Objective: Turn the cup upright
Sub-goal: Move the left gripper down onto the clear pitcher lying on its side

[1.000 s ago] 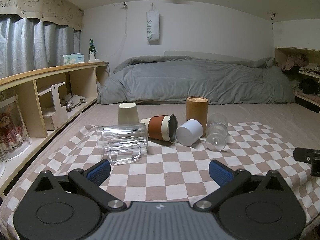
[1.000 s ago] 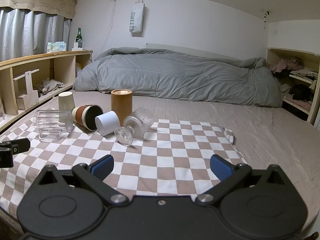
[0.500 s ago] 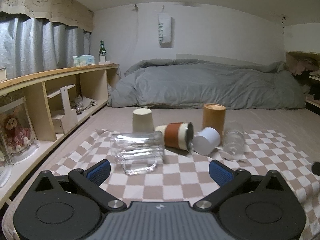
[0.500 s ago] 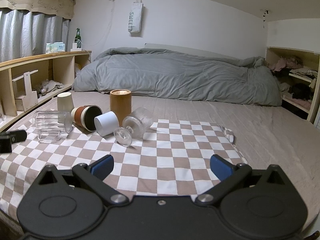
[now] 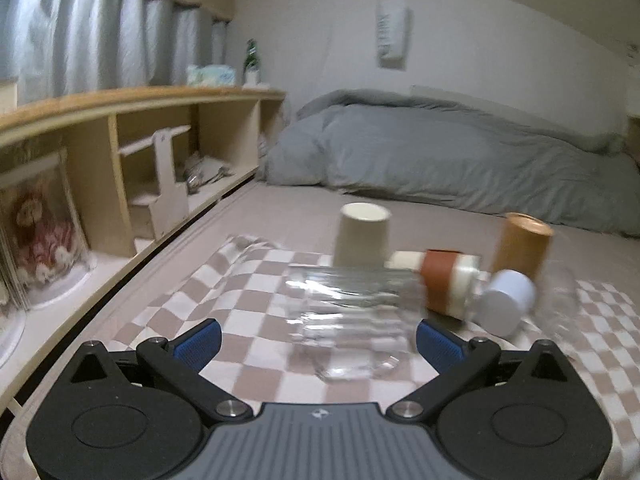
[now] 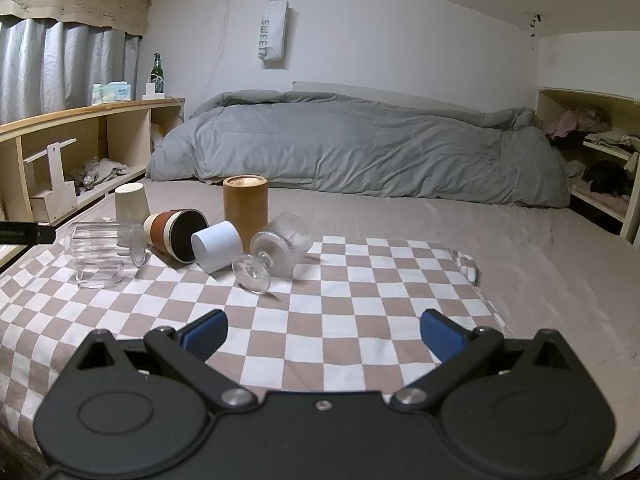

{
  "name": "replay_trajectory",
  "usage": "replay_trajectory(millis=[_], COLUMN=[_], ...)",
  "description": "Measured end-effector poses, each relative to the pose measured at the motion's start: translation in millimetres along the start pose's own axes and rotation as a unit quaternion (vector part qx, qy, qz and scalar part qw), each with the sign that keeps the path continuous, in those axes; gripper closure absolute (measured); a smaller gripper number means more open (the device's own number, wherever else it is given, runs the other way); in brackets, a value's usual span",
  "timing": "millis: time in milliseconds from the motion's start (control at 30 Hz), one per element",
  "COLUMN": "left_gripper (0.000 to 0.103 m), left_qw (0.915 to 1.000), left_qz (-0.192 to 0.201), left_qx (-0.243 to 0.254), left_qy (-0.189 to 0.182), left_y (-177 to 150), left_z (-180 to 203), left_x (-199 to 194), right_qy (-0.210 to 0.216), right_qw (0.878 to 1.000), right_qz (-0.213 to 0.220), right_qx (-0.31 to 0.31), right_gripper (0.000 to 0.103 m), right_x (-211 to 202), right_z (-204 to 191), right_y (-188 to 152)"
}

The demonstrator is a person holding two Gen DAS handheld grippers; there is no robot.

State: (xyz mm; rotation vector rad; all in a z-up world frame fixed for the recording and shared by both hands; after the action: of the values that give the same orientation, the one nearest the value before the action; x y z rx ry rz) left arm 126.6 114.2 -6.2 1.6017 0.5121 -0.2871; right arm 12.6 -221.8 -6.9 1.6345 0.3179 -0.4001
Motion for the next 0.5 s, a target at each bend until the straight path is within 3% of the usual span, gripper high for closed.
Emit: replay_trajectory(millis=[167, 367, 500], left_gripper=[0.003, 0.012, 0.02], left_qw=[0.9995, 0.9971, 0.9911], left_qz=[0.002, -0.002, -0.025], left_qx=[-0.03, -0.067, -0.104], left_qy=[0.001, -0.037, -0.078], left_y=[9.8, 14.7, 8.2], left_z=[-23.6, -38.5, -46.6], left_x=[38.6, 82.9, 105.5], right_qy=[0.006, 0.005, 0.0], right_qw=[1.0, 1.0, 1.0], right_qz=[0.007, 0.011, 0.005], right_qx=[0.003, -0.004, -0.011], right_gripper=[0.0, 0.0, 0.0], right_x=[8.0, 21.9, 28.7], right_z=[-0.2, -5.4, -7.7], right_y=[9.2, 20.4, 19.6])
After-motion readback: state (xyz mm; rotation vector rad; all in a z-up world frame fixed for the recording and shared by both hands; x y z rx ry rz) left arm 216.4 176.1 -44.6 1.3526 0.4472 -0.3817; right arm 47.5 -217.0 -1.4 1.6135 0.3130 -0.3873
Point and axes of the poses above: each gripper's, at about its wrist camera, not at the fingertips, and x roughly the way its jaws point, z to its right, y to its top, the point moved 1 cm from there along x, roughly the way its jaws point, and after that the axes turned 8 degrees about x, right-handed, at the moved point
